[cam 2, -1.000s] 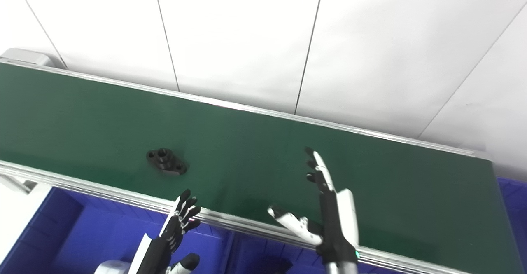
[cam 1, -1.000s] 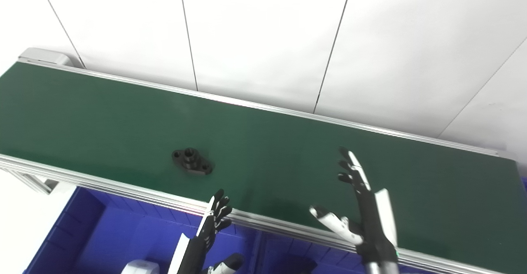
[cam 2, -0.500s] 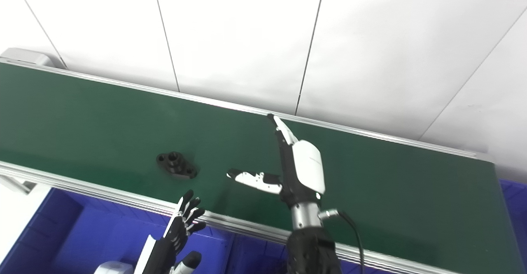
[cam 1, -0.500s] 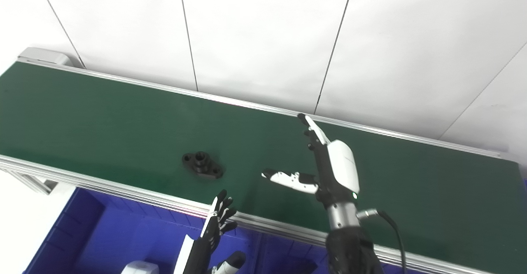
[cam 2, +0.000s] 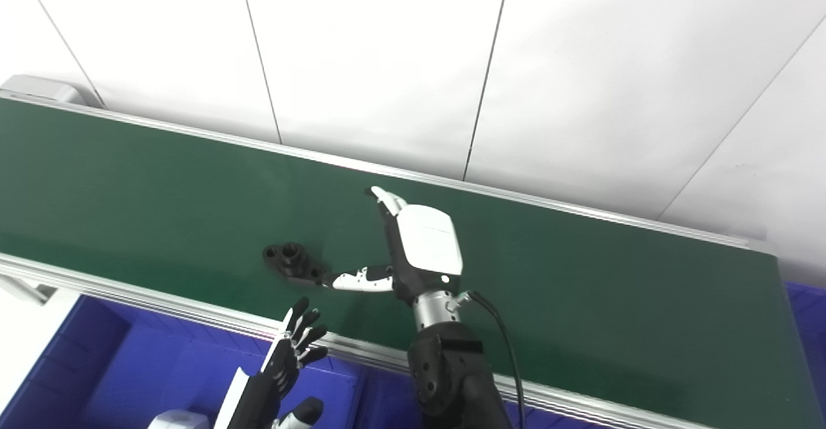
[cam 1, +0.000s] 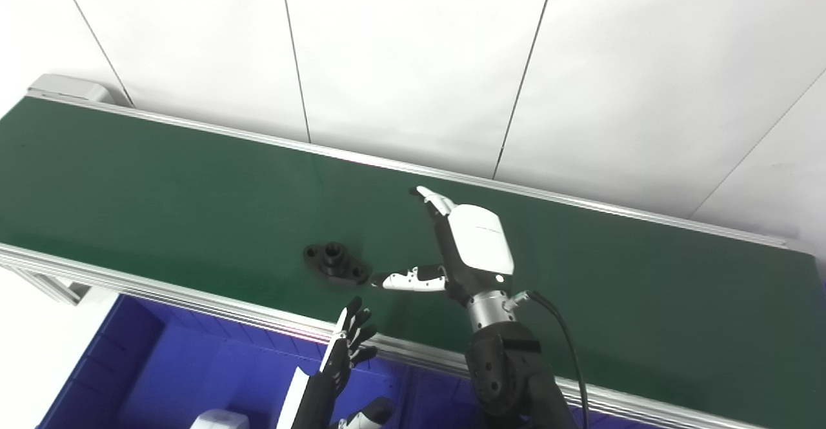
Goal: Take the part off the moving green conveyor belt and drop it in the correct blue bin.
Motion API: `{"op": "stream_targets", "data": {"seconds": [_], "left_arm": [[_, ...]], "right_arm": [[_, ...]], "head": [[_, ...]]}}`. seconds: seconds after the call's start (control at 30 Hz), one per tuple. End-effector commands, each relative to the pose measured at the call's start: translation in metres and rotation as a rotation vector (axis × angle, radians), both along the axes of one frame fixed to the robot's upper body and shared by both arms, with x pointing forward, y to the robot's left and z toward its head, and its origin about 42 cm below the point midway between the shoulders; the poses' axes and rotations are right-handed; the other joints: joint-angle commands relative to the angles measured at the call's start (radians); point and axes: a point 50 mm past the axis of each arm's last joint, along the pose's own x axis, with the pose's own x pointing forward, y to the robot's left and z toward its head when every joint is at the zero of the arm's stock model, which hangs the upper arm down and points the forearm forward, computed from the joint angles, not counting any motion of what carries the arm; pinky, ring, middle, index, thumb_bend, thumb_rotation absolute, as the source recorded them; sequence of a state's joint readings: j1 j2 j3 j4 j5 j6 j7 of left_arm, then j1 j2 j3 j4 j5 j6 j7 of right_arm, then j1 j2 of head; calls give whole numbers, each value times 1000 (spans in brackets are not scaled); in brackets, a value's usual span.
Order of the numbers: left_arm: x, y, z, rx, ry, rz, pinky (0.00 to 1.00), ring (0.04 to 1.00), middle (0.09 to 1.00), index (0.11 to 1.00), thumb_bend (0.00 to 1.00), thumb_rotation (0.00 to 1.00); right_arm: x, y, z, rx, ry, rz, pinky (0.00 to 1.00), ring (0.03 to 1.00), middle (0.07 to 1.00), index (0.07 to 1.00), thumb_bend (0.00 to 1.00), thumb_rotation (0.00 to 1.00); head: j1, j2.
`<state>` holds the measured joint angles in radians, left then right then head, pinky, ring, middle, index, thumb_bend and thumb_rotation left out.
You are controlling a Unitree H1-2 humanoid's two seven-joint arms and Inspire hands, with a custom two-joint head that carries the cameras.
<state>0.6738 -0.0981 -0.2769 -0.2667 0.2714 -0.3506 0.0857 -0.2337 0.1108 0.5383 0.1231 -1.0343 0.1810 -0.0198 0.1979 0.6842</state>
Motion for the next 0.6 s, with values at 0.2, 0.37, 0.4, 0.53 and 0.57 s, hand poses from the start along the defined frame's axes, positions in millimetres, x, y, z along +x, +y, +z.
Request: {"op": "stream_targets", "data": {"seconds": [0.2, 0.37, 0.4, 0.53, 0.57], "left_arm": [[1, -29, 17, -101, -36, 34, 827, 905, 950, 1000, 674, 809], [1, -36, 19, -131, -55, 38, 813, 897, 945, 1000, 671, 787], [1, -38, 20, -131, -57, 38, 810, 895, 946, 1000, 681, 791], [1, -43, 24, -136, -57, 39, 806, 893, 948, 1000, 687, 794], [1, -44, 25, -137, -55, 36, 805, 893, 948, 1000, 687, 793]], "right_arm": [[10, 22, 16, -48, -206, 74, 523, 639, 715, 753, 911, 404], [11, 28, 11, -87, -205, 99, 457, 568, 675, 737, 910, 402], [10, 29, 10, -84, -206, 105, 427, 538, 656, 716, 905, 391], [9, 32, 8, -68, -215, 118, 381, 498, 626, 686, 896, 388], [8, 33, 8, -67, -210, 121, 377, 495, 624, 684, 895, 389]], "head": [[18, 6], [33, 9], [34, 10], [38, 16], [39, 18]]}}
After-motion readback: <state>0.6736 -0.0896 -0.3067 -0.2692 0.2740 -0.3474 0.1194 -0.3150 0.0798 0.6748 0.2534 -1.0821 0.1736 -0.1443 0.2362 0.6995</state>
